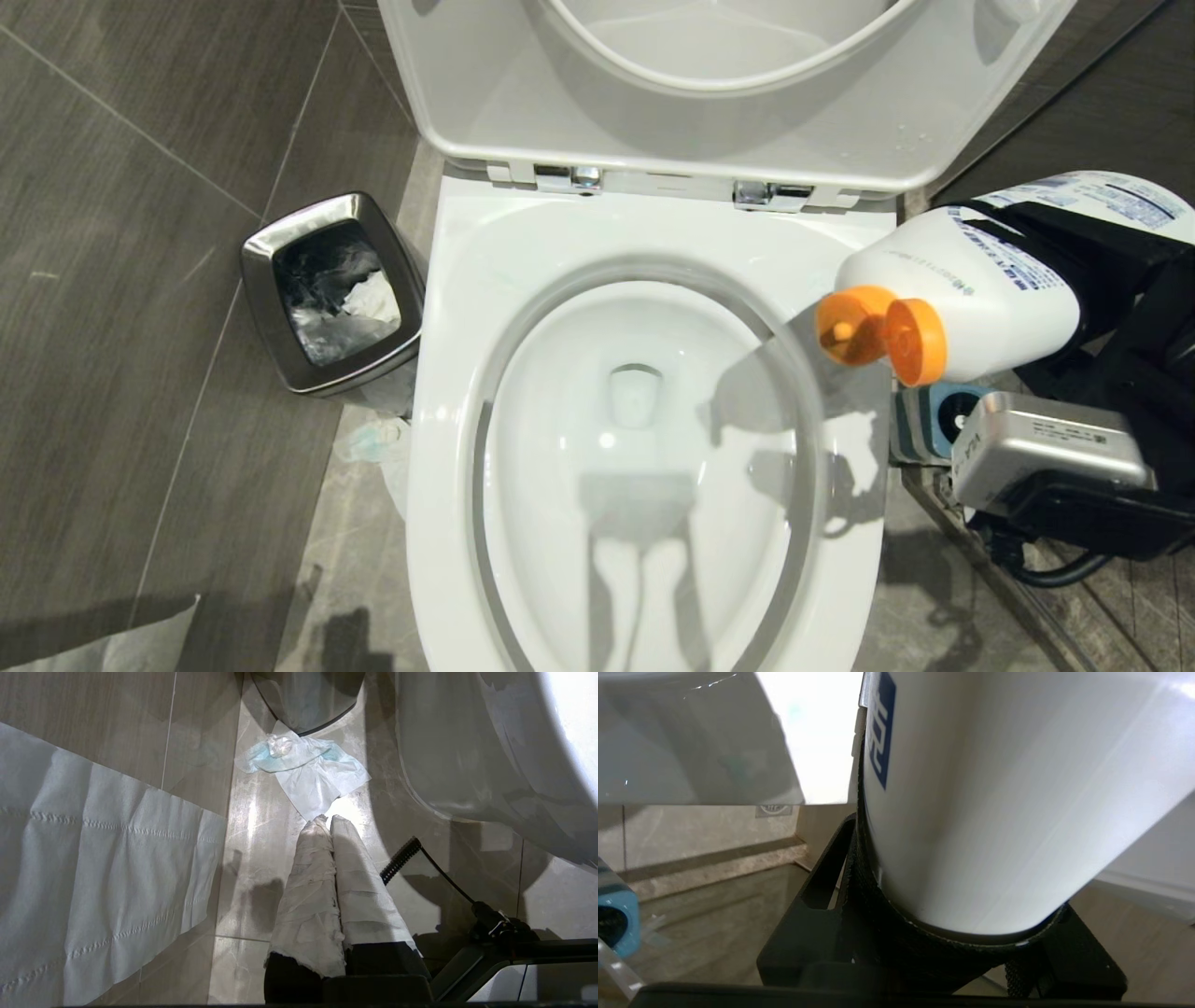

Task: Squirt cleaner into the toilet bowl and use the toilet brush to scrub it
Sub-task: Pour in the cleaning agent

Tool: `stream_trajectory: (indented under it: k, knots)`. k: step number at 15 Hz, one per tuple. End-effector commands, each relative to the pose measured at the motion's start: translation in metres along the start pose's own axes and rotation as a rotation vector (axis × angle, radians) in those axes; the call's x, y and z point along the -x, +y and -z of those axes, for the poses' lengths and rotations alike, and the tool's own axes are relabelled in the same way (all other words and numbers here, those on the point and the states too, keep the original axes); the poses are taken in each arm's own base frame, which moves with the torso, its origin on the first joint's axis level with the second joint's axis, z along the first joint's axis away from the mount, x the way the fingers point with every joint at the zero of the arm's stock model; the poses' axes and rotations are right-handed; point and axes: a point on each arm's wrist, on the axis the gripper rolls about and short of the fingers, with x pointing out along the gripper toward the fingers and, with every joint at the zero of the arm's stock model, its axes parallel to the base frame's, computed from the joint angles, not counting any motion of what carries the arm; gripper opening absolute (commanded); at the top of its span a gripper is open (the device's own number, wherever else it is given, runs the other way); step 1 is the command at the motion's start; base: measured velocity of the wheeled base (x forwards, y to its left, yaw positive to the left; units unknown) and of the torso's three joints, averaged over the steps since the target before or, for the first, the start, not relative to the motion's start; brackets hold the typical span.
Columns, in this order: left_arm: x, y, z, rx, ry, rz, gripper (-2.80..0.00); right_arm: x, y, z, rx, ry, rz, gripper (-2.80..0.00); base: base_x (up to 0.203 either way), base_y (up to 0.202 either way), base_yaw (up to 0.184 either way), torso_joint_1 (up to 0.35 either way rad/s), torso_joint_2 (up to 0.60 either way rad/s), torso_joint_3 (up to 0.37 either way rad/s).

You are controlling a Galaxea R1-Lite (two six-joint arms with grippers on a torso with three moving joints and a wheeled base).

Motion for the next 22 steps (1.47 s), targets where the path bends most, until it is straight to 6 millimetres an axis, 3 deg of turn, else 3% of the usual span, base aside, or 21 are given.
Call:
stream_trajectory:
  k: [1, 7, 16, 22]
  knots:
    - [0.000, 0.000, 0.000, 0.000, 0.002, 0.000, -2.80, 0.001, 0.000, -0.008, 0.062, 0.001, -0.013, -2.80, 0.000, 0.000, 0.000, 0.000, 0.00, 0.000]
    - [0.000, 0.000, 0.000, -0.001, 0.001, 0.000, -2.80, -0.005, 0.004, -0.016, 0.175, 0.032, -0.050, -2.80, 0.000, 0.000, 0.000, 0.000, 0.00, 0.000]
    - [0.000, 0.000, 0.000, -0.001, 0.001, 0.000, -2.80, -0.008, -0.008, -0.014, 0.369, 0.089, -0.001, -2.80, 0.000, 0.000, 0.000, 0.000, 0.00, 0.000]
    - [0.000, 0.000, 0.000, 0.001, 0.003, 0.000, -2.80, -0.022, -0.012, -0.023, 0.468, 0.118, 0.038, -2.80, 0.000, 0.000, 0.000, 0.000, 0.00, 0.000]
